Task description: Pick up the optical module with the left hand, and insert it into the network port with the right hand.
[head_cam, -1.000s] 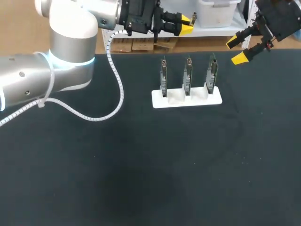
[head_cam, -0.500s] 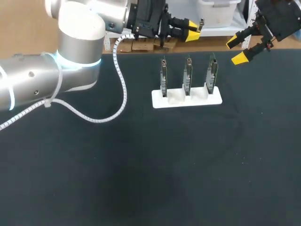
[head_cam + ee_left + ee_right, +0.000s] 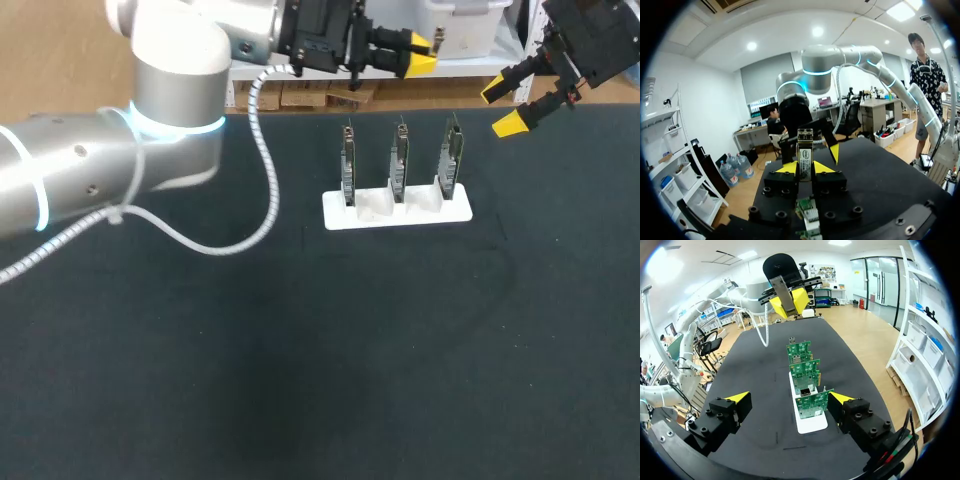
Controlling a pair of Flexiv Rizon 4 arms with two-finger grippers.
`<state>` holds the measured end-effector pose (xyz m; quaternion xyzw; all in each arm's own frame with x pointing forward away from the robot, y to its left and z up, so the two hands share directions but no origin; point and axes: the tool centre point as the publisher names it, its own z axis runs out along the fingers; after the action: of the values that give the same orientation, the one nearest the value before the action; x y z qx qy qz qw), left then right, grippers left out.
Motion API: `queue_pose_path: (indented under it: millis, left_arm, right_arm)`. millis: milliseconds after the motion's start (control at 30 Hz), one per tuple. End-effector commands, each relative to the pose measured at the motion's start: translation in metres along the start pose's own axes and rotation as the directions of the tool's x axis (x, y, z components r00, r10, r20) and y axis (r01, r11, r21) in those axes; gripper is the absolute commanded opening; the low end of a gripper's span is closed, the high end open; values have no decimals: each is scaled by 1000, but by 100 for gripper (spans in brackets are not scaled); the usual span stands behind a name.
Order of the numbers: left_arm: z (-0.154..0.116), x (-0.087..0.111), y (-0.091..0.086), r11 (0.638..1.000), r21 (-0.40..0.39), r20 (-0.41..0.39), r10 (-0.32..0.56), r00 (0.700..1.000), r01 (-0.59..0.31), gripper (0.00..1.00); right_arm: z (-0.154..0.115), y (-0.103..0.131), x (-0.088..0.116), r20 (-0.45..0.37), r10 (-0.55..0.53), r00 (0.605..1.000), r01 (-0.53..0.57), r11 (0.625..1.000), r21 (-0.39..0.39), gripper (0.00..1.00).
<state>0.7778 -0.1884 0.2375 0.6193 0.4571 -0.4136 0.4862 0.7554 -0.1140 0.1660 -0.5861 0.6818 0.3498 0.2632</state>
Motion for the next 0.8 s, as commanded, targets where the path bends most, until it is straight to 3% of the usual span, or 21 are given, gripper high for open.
queue_pose_path:
  millis: [33, 267, 467, 800]
  left_arm:
    - [25, 11, -3, 1000, -14, 95, -5, 995, 7, 0]
    - [44, 1, -12, 1000, -8, 151, -23, 988, 25, 0]
    - [48, -5, -19, 999, -17, 146, -37, 989, 40, 0]
    - [57, 0, -27, 995, 0, 155, -101, 983, 102, 0]
  right_arm:
    - [0, 1, 0, 0, 0, 1000, 0, 1000, 4, 100]
    - [0, 1, 0, 0, 0, 1000, 0, 1000, 4, 100]
    - [0, 1, 0, 0, 0, 1000, 0, 1000, 4, 100]
    - [0, 1, 0, 0, 0, 1000, 0, 1000, 4, 100]
